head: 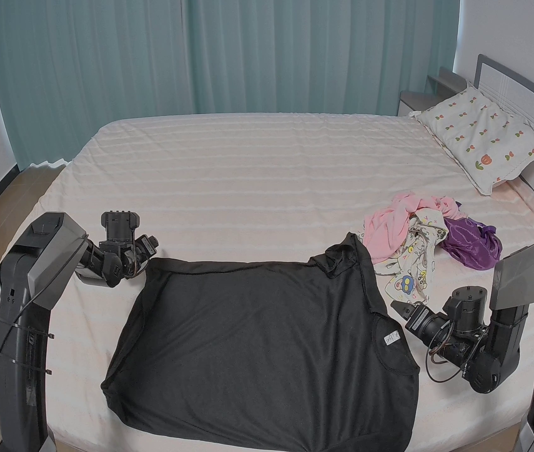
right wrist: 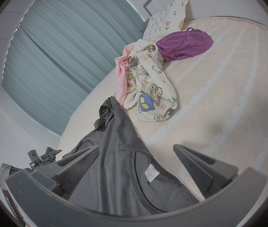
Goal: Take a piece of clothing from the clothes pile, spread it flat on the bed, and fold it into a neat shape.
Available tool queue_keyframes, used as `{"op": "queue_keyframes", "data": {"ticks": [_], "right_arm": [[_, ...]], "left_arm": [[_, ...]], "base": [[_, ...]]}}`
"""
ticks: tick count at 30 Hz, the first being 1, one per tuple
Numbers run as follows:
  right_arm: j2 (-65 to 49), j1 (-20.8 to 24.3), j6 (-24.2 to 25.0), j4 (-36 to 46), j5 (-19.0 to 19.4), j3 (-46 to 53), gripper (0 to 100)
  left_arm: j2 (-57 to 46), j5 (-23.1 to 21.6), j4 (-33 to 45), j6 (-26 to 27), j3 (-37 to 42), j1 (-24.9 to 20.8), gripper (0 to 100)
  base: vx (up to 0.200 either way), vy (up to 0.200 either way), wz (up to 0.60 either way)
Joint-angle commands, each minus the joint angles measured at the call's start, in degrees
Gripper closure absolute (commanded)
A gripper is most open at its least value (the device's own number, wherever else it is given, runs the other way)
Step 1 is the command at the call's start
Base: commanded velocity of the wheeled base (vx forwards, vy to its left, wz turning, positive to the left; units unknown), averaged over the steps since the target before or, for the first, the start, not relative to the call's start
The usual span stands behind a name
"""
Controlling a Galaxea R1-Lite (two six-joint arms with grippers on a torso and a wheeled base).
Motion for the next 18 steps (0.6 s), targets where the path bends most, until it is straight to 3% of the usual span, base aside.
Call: {"op": "queue_keyframes", "data": {"ticks": [1,3,9,18], "right_arm": [[-0.01,0.1,0.01,-0.01,0.0,0.04,0],[-0.01,0.01,0.01,-0.01,0.0,0.04,0],[0.17,-0.16,0.01,-0.01,0.09,0.13,0],[0.08,0.01,0.01,-0.01,0.0,0.13,0]], "left_arm": [[-1.97,-0.12,0.21,-0.95,1.57,0.96,0],[-3.29,-0.73,0.12,-1.92,3.67,1.05,0],[-10.23,-8.38,-0.49,-2.53,16.33,0.52,0],[-12.16,-7.59,-0.49,0.81,22.57,-0.8,0]], "base": [[0.0,0.0,0.0],[0.0,0.0,0.0],[0.0,0.0,0.0],[0.0,0.0,0.0]]}}
